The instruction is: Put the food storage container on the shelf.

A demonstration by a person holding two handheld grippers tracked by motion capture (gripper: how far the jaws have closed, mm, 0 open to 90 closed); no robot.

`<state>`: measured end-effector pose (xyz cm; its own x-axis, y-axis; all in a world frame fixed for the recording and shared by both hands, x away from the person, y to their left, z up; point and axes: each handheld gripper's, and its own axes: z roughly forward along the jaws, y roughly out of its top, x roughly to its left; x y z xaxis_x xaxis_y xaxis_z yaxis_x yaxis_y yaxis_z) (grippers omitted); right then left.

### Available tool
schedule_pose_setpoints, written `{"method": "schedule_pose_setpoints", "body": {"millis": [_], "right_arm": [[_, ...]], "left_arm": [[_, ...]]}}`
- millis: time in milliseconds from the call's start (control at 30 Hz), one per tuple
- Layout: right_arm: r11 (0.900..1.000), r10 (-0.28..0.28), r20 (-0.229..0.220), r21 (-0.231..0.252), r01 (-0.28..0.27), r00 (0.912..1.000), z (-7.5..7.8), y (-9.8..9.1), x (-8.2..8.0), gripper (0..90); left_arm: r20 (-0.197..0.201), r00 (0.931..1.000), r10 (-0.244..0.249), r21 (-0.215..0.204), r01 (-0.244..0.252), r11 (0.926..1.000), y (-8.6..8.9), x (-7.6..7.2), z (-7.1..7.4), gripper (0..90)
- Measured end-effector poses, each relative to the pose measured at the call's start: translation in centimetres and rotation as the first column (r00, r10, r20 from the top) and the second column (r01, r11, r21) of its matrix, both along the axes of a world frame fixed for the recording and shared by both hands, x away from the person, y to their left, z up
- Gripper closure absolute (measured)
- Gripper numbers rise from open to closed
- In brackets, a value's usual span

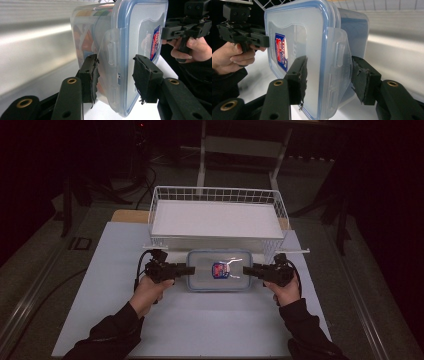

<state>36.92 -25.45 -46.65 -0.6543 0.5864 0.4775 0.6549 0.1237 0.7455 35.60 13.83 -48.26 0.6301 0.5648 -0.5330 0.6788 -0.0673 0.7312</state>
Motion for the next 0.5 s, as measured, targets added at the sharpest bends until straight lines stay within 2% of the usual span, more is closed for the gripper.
{"method": "schedule_pose_setpoints", "body": {"millis": [67, 167, 200, 333, 500], "right_arm": [[1.0000, 0.003, 0.035, 0.001, -0.003, 0.9994, -0.2, -0.1, 0.3, 48.7], [0.9999, 0.003, 0.051, 0.011, -0.003, 0.9987, -0.7, -0.3, 0.9, 48.7], [0.9999, 0.000, 0.058, 0.012, 0.000, 0.9983, -0.8, -0.4, 1.1, 48.7], [1.0000, -0.009, 0.083, 0.002, 0.009, 0.9965, -1.2, -0.3, 1.5, 48.8], [0.9998, -0.019, 0.102, -0.009, 0.020, 0.9946, -1.6, 0.0, 2.2, 48.6]], "left_arm": [[0.037, 0.9993, 0.006, 0.017, -0.006, 0.9998, -0.2, 0.1, 0.0, 55.0], [0.070, 0.9974, 0.016, 0.021, -0.018, 0.9996, -0.5, 0.4, -0.5, 55.0], [0.069, 0.9974, 0.022, 0.014, -0.023, 0.9996, -0.6, 0.5, -0.6, 55.0], [0.122, 0.9918, 0.038, 0.031, -0.042, 0.9986, -0.8, 1.1, -1.3, 53.8], [0.125, 0.9899, 0.068, 0.019, -0.071, 0.9973, -0.8, 1.7, -2.1, 53.1]]}}
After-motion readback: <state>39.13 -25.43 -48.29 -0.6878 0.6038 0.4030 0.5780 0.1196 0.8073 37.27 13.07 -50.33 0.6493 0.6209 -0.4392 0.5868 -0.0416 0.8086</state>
